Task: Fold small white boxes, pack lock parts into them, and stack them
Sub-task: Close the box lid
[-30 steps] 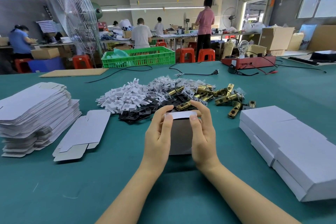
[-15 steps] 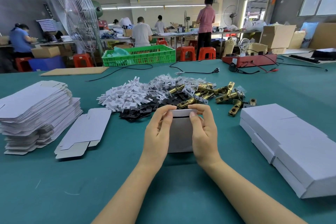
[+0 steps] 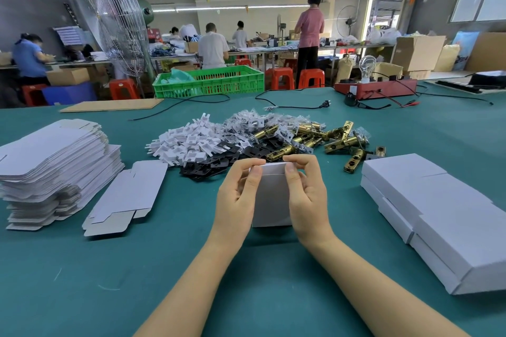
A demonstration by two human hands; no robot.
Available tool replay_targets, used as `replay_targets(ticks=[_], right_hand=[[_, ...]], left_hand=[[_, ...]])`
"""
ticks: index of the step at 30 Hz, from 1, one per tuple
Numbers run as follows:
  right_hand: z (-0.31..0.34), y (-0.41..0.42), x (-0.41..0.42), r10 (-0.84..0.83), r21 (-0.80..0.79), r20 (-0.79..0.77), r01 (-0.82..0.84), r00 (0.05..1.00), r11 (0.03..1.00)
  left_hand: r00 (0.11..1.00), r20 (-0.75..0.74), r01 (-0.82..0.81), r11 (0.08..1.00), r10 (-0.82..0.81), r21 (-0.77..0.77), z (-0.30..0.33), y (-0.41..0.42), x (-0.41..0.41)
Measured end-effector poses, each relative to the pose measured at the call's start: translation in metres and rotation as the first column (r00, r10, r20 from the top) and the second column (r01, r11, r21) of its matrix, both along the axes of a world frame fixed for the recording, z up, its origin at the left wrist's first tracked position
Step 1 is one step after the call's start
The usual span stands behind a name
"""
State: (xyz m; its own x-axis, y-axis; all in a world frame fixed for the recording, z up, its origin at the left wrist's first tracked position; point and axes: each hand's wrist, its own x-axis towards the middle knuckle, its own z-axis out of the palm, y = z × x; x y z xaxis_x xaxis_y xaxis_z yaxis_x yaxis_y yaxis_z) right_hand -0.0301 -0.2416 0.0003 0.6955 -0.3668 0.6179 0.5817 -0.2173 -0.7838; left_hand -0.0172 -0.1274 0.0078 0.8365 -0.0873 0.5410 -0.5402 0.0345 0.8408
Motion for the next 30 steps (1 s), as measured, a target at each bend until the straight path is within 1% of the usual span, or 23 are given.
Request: replay_targets(ticks=[13, 18, 23, 26, 28, 30], right_hand=[[-0.006, -0.004, -0.001, -0.006, -0.108, 0.030, 0.009, 1.000, 0.994], [-0.008, -0.006, -0.001, 0.008, -0.114, 0.028, -0.005, 1.000, 0.994], [-0.011, -0.004, -0.001, 0.023, -0.084, 0.011, -0.022, 1.000, 0.996], [-0.015, -0.006, 0.000, 0.006, -0.119, -0.020, -0.009, 1.000, 0.993], [-0.017, -0.007, 0.002, -0.009, -0.163, -0.066, -0.001, 0.998, 0.987], [-0.017, -0.008, 0.004, 0.044, -0.167, -0.138, -0.067, 0.989, 0.984]], left_hand=[[0.999, 0.036, 0.031, 0.999, -0.032, 0.016, -0.006, 0.000, 0.001], [0.996, 0.081, 0.029, 0.997, -0.035, 0.075, -0.009, 0.002, 0.004], [0.990, 0.135, 0.011, 0.990, -0.030, 0.141, -0.015, 0.004, 0.007], [0.995, 0.095, 0.019, 0.990, -0.032, 0.137, -0.020, 0.004, 0.010], [0.997, 0.009, 0.077, 0.986, -0.079, 0.147, -0.023, 0.003, 0.010], [0.987, -0.123, 0.130, 0.973, -0.108, 0.189, -0.025, 0.003, 0.011]])
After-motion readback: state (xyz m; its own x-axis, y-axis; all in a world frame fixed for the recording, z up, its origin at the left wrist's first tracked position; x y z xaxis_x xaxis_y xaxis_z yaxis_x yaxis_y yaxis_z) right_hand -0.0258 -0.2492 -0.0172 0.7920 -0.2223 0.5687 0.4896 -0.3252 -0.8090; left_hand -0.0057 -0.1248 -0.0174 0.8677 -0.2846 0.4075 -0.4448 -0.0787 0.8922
